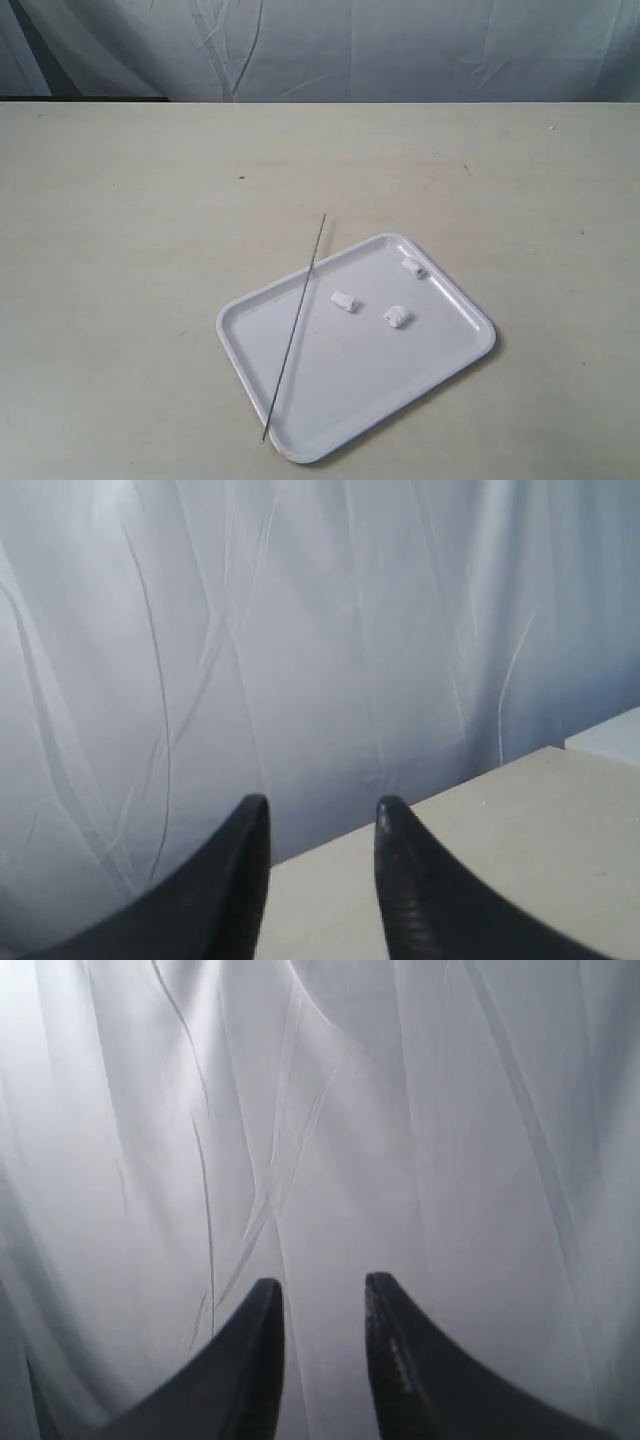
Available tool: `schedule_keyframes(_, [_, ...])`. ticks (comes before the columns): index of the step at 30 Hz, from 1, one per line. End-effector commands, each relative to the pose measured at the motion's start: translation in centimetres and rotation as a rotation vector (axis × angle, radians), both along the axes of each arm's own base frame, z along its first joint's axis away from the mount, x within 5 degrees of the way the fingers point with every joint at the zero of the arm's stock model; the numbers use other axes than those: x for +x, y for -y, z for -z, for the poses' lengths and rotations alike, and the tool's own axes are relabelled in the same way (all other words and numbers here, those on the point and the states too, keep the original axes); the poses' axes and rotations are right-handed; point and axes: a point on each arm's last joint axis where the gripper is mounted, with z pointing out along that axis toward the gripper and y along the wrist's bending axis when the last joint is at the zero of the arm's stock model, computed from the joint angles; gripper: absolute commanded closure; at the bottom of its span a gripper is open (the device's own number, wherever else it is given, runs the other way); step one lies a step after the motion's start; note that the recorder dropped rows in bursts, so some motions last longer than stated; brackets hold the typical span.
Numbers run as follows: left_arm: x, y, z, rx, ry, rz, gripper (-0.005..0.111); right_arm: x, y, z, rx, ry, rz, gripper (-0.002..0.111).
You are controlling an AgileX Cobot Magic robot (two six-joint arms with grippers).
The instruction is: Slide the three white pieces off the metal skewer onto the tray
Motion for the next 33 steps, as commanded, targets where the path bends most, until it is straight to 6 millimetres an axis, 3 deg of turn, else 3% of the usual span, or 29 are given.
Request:
schedule_keyframes(1, [0.2, 0.0, 1.6, -0.095, -0.100, 0.007, 0.072, -0.1, 0.1, 2.8, 0.018, -0.032, 0.004, 0.080])
schedule_keyframes(5, [0.3, -0.1, 2.4, -0.012, -0.121, -0.008, 0.072, 0.2, 0.0, 4.3, 0.022, -0.073, -0.002, 0.080])
schedule_keyframes(33, [-0.2, -0.2, 2.4, -0.009, -0.092, -0.041, 0.072, 0.3, 0.0, 4.3, 0.023, -0.076, -0.006, 0.080])
